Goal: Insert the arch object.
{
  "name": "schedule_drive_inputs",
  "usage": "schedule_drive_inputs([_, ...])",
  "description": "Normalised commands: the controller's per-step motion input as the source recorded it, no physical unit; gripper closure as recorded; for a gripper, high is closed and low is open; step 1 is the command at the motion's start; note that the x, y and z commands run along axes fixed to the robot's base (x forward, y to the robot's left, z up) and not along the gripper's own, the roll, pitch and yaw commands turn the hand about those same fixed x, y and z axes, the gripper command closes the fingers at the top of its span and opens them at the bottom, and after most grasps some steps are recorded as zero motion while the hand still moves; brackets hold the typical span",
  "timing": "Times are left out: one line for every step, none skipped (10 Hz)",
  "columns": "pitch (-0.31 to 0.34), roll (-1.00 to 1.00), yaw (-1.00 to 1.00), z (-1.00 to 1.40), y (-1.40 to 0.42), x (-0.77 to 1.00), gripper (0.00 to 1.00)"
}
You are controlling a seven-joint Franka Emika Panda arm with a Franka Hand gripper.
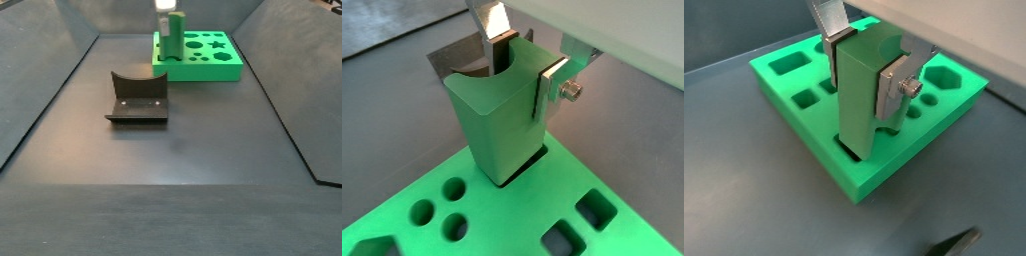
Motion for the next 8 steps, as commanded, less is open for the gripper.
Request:
schedule_drive_inputs([0.0,0.0,0.0,-0.13,0.0,0.0,1.0])
schedule_drive_inputs([-0.003,0.0,-0.13,-0.19,-0.13,0.11,1.0])
schedule_drive_inputs([-0.006,0.0,-0.6,-0.23,-0.06,0.0,1.0])
schedule_drive_inputs([-0.007,-0.04,-0.73,-0.2,-0.1,0.0,1.0])
schedule_drive_inputs([-0.043,-0.07,-0.6,-0.19,-0.05,0.0,1.0])
schedule_drive_inputs([-0.051,-0.03,-0.39,-0.27,-0.03,0.0,1.0])
schedule_drive_inputs([-0.127,0.0,0.0,-0.44,-0.03,0.0,1.0])
schedule_drive_inputs([-0.224,0.01,0.27,-0.66,0.0,0.0,1.0])
